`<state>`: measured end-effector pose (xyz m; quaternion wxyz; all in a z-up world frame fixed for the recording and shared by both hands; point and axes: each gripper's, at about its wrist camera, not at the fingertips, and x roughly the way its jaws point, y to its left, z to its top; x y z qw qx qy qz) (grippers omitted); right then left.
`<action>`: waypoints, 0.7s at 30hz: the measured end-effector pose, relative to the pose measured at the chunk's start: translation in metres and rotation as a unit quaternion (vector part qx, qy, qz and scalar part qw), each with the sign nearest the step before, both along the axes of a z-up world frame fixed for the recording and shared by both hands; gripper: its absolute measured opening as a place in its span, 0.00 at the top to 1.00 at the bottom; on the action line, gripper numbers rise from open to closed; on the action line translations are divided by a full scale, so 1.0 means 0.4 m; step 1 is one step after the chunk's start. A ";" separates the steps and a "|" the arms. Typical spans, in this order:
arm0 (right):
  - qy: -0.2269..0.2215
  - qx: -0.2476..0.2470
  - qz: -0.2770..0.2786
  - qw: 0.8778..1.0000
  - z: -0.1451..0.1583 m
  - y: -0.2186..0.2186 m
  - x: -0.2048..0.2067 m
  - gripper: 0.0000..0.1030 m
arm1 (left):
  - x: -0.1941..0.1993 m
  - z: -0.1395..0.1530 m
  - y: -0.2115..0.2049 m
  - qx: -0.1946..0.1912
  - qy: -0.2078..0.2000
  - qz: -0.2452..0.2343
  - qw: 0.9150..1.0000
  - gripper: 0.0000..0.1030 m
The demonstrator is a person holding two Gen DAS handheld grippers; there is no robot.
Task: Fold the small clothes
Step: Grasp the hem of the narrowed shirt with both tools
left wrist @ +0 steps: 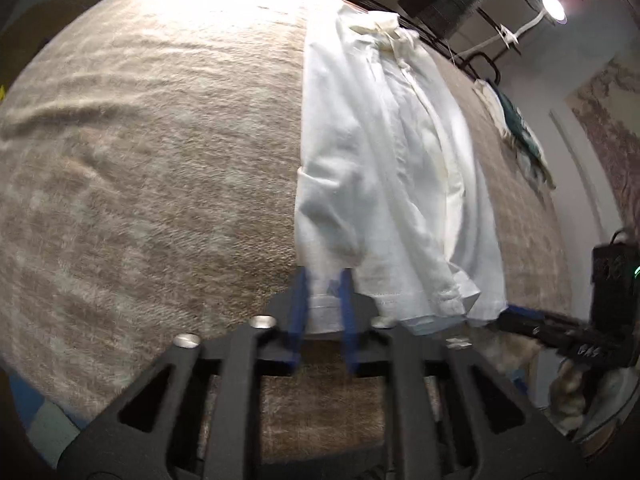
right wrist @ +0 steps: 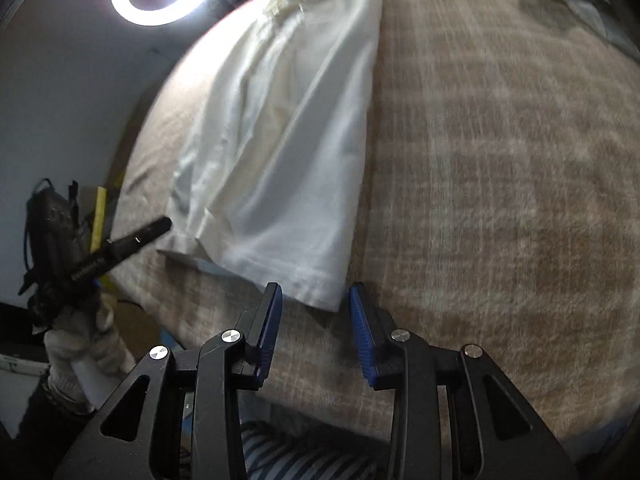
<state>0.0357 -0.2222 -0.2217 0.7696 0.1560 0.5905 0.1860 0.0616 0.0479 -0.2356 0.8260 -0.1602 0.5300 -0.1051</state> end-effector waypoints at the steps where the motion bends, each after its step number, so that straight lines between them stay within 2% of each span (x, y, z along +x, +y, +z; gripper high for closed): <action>1: -0.004 0.004 0.001 1.000 0.000 -0.002 0.002 0.68 | 0.000 0.000 -0.002 0.002 -0.004 0.001 1.000 0.96; 2: -0.005 0.007 0.003 1.000 -0.002 -0.003 0.003 0.75 | 0.002 -0.002 -0.003 -0.002 -0.004 0.002 1.000 0.97; 4: -0.013 0.005 0.014 1.000 -0.007 0.000 0.010 0.97 | 0.006 0.002 0.005 -0.016 0.000 0.009 1.000 0.98; 6: -0.008 0.017 0.011 1.000 -0.016 -0.008 0.011 0.97 | -0.008 0.024 0.029 -0.040 0.001 0.023 0.999 0.98; 8: -0.014 0.029 0.001 0.999 0.007 -0.036 0.002 0.98 | -0.028 0.052 0.048 -0.056 -0.007 0.029 0.998 0.99; 10: -0.034 0.047 -0.001 0.998 0.041 -0.074 -0.021 0.98 | -0.043 0.065 0.046 -0.031 -0.026 0.023 0.999 0.99; 12: -0.051 0.045 0.002 0.998 0.055 -0.089 -0.034 0.98 | -0.037 0.033 0.033 -0.011 -0.014 0.013 1.000 0.99; 15: -0.025 0.019 0.005 1.000 0.005 -0.070 -0.021 0.99 | -0.036 -0.009 0.031 -0.010 0.005 0.022 1.000 0.99; 17: -0.014 0.016 0.007 1.000 -0.012 -0.058 -0.019 0.99 | -0.042 0.017 0.041 -0.029 -0.002 0.024 0.999 0.99; 19: -0.032 0.028 0.012 0.999 0.021 -0.054 -0.022 0.99 | -0.052 0.057 0.049 -0.031 -0.025 0.022 0.999 0.99; 21: -0.048 0.034 0.012 0.998 0.044 -0.058 -0.019 0.99 | -0.046 0.055 0.044 -0.010 -0.031 0.016 0.999 0.99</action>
